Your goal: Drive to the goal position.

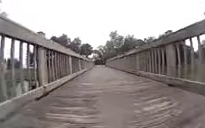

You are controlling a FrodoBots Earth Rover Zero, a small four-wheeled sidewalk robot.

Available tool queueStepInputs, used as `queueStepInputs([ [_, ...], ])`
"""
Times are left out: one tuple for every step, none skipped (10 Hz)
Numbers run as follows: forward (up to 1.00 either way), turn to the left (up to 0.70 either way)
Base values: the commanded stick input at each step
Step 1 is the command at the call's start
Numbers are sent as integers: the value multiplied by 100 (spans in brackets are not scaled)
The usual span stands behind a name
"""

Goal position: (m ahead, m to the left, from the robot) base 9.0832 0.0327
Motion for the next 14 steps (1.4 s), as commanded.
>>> queueStepInputs([
  [70, 0],
  [70, 0],
  [70, 0],
  [70, 0],
  [70, 0],
  [70, 0],
  [70, 0],
  [70, 0],
  [70, 0],
  [70, 0],
  [70, 0],
  [70, 0],
  [70, 0],
  [70, 0],
])
